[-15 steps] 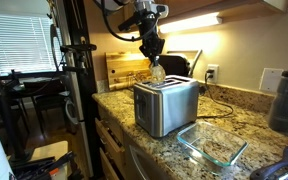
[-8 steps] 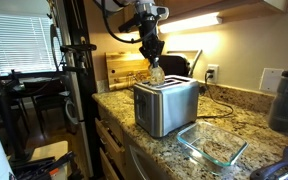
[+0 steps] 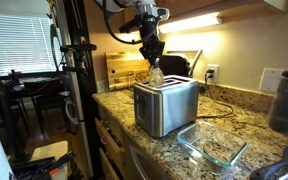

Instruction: Pick up a slice of bread from the glass bowl and put it in the toaster.

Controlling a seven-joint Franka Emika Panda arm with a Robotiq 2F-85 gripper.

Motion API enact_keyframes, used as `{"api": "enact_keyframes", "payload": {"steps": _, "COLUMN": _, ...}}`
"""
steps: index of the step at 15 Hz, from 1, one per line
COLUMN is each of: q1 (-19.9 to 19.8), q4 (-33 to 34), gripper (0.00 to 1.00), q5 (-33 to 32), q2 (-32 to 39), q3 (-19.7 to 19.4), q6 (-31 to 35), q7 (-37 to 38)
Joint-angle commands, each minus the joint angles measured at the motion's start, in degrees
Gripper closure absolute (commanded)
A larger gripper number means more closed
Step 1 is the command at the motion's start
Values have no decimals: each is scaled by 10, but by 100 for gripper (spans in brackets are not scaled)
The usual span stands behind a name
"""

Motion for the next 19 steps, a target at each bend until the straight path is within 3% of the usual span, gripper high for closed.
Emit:
{"api": "enact_keyframes", "payload": {"steps": 1, "q1": 10, "q4": 18, "gripper": 50, "q5": 7, "q2": 8, "q3": -6, "q6": -22, "q7": 11}}
{"api": "enact_keyframes", "payload": {"steps": 8, "q1": 8, "q4": 22, "gripper": 5, "q5": 7, "q2": 9, "q3": -8, "q6": -22, "q7": 10}}
{"api": "enact_keyframes", "payload": {"steps": 10, "q1": 7, "q4": 23, "gripper": 0, "q5": 7, "q2": 9, "q3": -10, "q6": -22, "q7": 10}}
{"api": "enact_keyframes", "payload": {"steps": 19, "q1": 5, "q4": 11, "gripper": 0, "q5": -1, "q2": 6, "q3": -19, "q6": -1, "q7": 1}}
